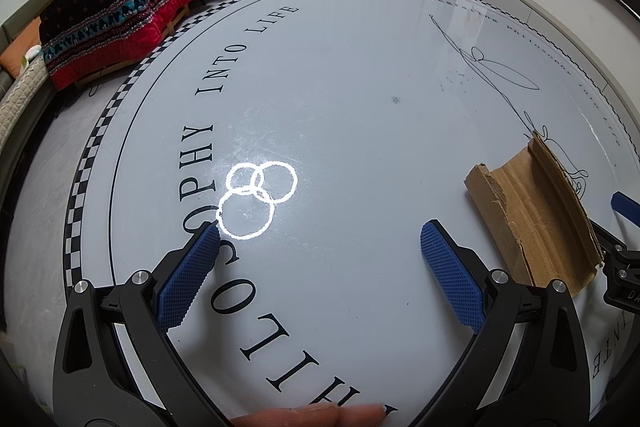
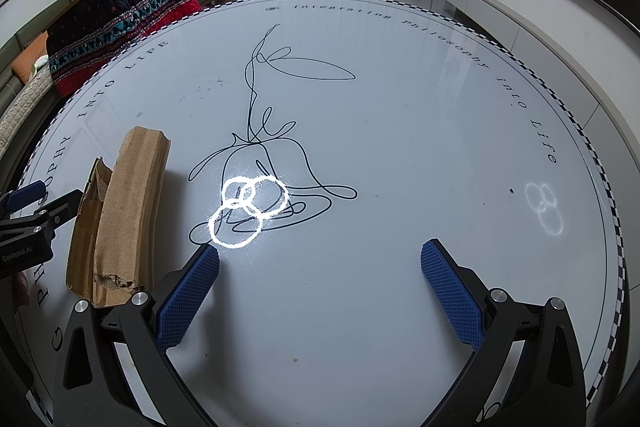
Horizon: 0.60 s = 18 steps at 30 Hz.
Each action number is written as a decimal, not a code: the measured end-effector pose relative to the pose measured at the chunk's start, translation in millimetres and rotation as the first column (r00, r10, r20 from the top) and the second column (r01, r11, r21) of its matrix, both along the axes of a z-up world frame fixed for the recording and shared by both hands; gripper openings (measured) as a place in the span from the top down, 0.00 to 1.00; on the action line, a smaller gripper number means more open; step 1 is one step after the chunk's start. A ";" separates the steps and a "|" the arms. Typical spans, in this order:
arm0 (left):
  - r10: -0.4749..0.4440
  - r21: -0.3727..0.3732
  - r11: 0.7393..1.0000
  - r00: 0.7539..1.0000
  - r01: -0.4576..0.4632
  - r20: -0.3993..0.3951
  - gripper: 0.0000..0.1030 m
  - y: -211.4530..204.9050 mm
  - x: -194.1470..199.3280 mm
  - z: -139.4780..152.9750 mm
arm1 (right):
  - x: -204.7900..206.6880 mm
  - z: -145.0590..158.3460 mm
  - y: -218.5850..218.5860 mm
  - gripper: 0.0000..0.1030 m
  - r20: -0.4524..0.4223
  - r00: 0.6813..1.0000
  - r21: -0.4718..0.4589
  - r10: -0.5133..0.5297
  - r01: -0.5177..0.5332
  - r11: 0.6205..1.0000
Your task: Collect trash
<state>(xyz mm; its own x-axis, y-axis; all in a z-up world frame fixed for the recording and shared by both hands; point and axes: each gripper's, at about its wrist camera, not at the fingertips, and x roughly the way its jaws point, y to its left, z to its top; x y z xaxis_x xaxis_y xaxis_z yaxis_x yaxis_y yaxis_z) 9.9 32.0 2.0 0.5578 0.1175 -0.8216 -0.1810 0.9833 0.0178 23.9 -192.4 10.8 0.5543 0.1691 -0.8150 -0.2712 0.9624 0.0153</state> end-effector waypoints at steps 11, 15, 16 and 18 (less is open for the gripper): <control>0.000 -0.002 1.000 1.000 0.000 0.000 0.06 1.4 0.2 -0.9 | -1.0 0.6 -0.2 0.02 0.000 1.000 0.000 0.000 0.000 1.000; 0.000 -0.002 1.000 1.000 0.000 0.000 0.06 1.2 0.1 -0.9 | -1.0 0.4 -0.2 0.02 0.000 1.000 0.000 0.000 0.000 1.000; 0.000 0.000 1.000 1.000 0.000 0.000 0.06 1.2 0.0 -0.8 | -1.1 0.4 -0.2 0.02 0.000 1.000 0.000 0.000 0.000 1.000; 0.000 0.000 1.000 1.000 0.000 0.000 0.06 1.3 0.4 -1.1 | -1.1 0.5 -0.2 0.02 0.000 1.000 0.000 0.000 0.000 1.000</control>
